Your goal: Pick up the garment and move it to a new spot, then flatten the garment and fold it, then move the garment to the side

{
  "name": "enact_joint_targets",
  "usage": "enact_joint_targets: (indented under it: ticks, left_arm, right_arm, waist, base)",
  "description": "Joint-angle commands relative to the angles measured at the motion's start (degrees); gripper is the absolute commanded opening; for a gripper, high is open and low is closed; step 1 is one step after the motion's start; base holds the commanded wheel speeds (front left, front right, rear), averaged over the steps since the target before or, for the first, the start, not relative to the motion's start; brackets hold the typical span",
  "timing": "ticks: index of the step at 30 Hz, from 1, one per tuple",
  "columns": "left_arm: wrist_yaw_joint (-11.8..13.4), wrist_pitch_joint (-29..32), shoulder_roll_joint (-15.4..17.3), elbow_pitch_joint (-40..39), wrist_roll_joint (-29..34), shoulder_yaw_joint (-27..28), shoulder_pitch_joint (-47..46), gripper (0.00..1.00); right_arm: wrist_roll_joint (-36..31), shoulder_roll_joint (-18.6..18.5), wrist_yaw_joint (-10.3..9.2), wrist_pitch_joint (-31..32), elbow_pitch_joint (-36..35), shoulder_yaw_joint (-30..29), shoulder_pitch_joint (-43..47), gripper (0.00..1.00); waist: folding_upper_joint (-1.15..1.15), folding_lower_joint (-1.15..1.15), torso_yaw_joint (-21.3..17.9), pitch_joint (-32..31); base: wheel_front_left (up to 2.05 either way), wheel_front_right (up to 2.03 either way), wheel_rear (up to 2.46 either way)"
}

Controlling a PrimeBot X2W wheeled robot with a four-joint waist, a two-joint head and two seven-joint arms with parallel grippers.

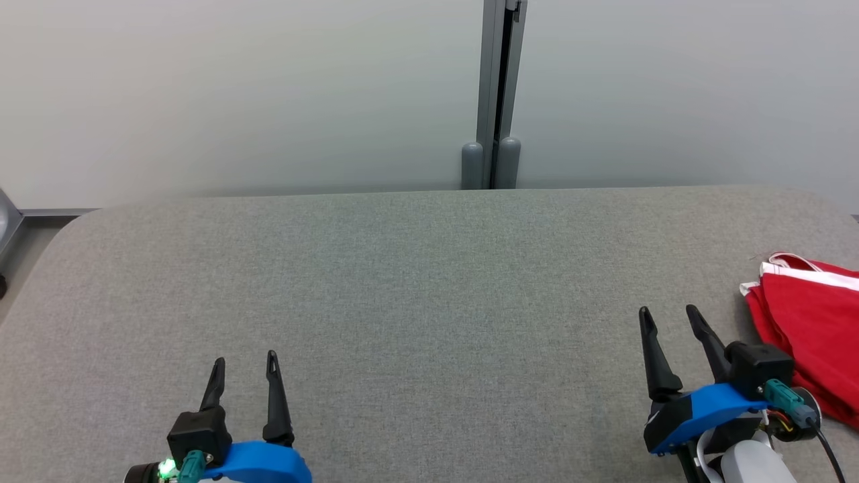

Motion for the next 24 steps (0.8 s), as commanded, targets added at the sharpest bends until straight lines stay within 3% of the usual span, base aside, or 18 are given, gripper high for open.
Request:
enact_joint_targets:
  ticks: [1, 2, 6, 24]
  left_arm:
    - [-0.81, -0.13, -0.01, -0.29, -1.06, 0.54, 0.24, 1.00]
    - [-0.84, 0.04, 0.00, 0.02, -1.16, 0.20, 0.05, 0.00]
    - [-0.80, 0.42, -0.02, 1.95, -1.35, -0.12, 1.42, 0.00]
    - [-3.73, 5.41, -0.02, -0.36, -20.19, 3.25, -0.04, 0.00]
  right_arm:
    - [0.26, -0.11, 0.00, -0.21, -0.18, -0.04, 0.69, 1.00]
    - [0.05, 0.01, 0.00, 0.03, 0.13, -0.03, 0.07, 0.00]
    - [0.14, 0.29, 0.00, 0.43, 2.08, -0.05, 1.08, 0.00]
    - [20.32, 0.18, 0.00, 5.48, -1.85, -1.12, 2.28, 0.00]
  waist:
    - [0.00, 0.00, 0.07, -0.06]
    - [0.00, 0.00, 0.05, -0.07]
    - [0.00, 0.00, 0.02, -0.09]
    - [0.00, 0.00, -0.12, 0.13]
  base:
    - [0.00, 0.00, 0.00]
    - [0.00, 0.00, 0.00]
    - [0.00, 0.00, 0.00]
    - [0.00, 0.00, 0.00]
